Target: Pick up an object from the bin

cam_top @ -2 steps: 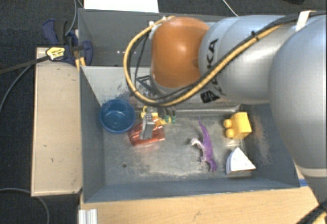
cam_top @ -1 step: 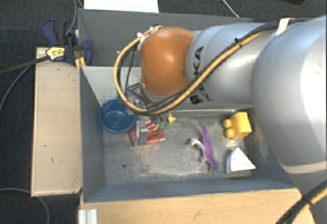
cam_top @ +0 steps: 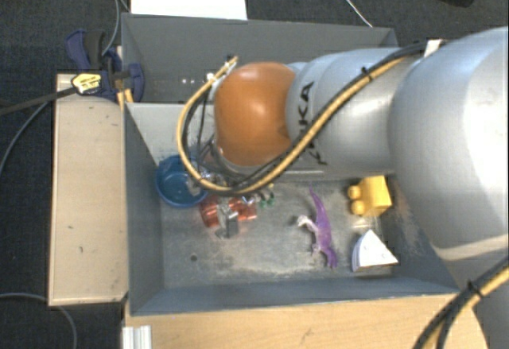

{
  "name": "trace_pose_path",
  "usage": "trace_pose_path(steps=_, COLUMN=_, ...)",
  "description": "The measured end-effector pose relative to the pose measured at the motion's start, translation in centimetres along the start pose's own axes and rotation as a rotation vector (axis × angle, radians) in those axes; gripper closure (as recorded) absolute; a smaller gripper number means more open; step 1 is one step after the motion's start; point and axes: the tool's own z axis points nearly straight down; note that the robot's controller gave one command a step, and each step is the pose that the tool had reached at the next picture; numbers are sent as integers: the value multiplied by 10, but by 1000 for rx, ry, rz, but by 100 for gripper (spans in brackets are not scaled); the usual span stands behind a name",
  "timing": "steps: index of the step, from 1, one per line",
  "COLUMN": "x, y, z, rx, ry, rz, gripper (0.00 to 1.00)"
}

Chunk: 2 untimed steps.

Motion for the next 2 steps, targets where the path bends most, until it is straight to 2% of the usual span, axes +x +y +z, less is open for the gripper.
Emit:
trace_pose_path(steps=1, x=-29, y=2, z=32, rx=-3, ry=-3, rz=-188, gripper=0)
trace_pose_path(steps=2, x=-22, y=-15, z=30, rx=-1, ry=-2, rz=-173, gripper=100)
